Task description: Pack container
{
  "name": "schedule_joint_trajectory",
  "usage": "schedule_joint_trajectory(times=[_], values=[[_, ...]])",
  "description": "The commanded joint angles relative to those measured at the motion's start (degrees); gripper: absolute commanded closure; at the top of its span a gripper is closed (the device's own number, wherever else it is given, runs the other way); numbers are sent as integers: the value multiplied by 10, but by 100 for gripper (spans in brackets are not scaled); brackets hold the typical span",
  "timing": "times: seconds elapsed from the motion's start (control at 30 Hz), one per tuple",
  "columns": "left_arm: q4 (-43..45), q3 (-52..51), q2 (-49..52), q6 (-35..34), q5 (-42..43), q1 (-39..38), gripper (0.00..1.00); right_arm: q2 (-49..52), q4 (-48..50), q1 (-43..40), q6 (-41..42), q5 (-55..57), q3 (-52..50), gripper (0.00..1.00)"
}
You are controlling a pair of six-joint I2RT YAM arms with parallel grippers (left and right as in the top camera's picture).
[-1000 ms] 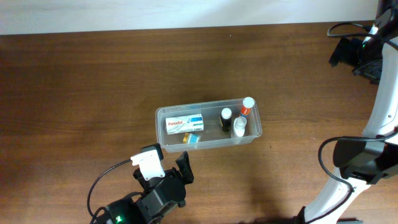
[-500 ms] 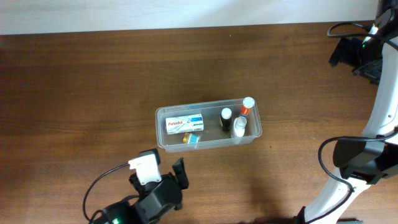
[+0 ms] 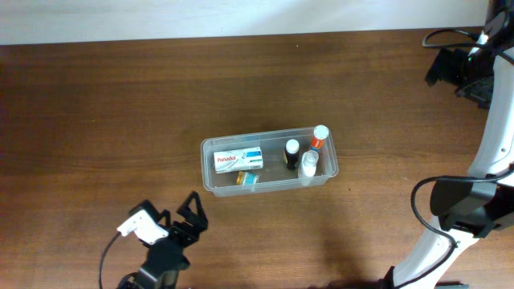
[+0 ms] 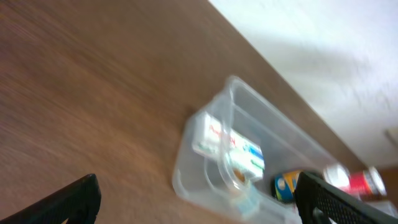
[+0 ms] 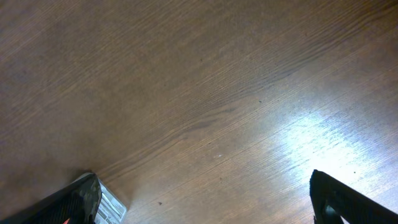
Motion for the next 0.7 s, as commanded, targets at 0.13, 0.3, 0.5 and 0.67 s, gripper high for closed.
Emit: schedule_joint_trajectory(times=[0.13,0.3,0.5,0.67], values=[[26,-9,-44,115,111,122,0,-17,-3,-1,0,5,5,2],[26,-9,-75,152,114,127,0,-17,-3,-1,0,5,5,2],[26,-9,-115,224,122,134,0,-17,-3,-1,0,5,5,2],[26,-12,-126,294,173,169,0,-17,-3,-1,0,5,5,2]])
